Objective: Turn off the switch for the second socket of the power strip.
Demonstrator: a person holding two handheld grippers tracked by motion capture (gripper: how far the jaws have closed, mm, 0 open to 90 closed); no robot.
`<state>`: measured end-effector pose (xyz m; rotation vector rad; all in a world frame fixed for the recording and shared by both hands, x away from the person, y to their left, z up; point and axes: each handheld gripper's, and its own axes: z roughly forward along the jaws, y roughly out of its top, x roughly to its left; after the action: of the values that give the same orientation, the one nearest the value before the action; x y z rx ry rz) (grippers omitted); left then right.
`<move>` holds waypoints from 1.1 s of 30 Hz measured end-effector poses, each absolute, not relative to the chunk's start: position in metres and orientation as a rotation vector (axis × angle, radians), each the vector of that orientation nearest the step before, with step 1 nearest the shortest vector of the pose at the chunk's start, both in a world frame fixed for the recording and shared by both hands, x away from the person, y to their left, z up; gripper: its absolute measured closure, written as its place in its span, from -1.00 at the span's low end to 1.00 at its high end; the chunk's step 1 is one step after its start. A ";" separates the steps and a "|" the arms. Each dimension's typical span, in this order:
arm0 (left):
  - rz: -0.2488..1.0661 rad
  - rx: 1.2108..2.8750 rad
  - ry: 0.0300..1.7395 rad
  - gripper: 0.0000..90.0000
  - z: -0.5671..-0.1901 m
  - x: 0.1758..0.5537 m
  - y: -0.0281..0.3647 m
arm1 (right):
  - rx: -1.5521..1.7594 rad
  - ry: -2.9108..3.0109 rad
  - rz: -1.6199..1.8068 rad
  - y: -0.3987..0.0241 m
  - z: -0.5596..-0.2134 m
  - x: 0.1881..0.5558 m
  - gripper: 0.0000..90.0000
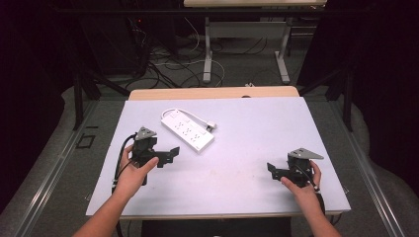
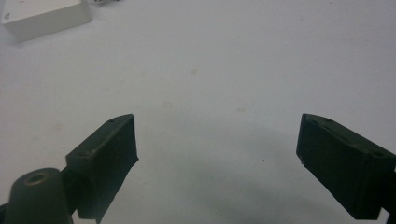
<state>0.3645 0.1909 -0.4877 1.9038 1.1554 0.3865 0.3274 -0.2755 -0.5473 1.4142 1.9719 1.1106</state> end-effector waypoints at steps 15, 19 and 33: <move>0.426 1.841 1.254 -0.92 -0.513 0.350 0.223 | 1.416 1.974 1.111 -0.275 -0.547 0.327 -0.74; 0.440 1.825 1.270 -0.91 -0.520 0.347 0.229 | 1.411 1.974 1.111 -0.275 -0.547 0.327 -0.74; 0.463 1.775 1.326 -0.90 -0.540 0.344 0.246 | 1.410 1.977 1.109 -0.276 -0.548 0.327 -0.74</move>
<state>0.3435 0.2460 -0.5404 1.7750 1.3260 0.4634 0.3273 -0.2757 -0.5477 1.4095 1.9766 1.1088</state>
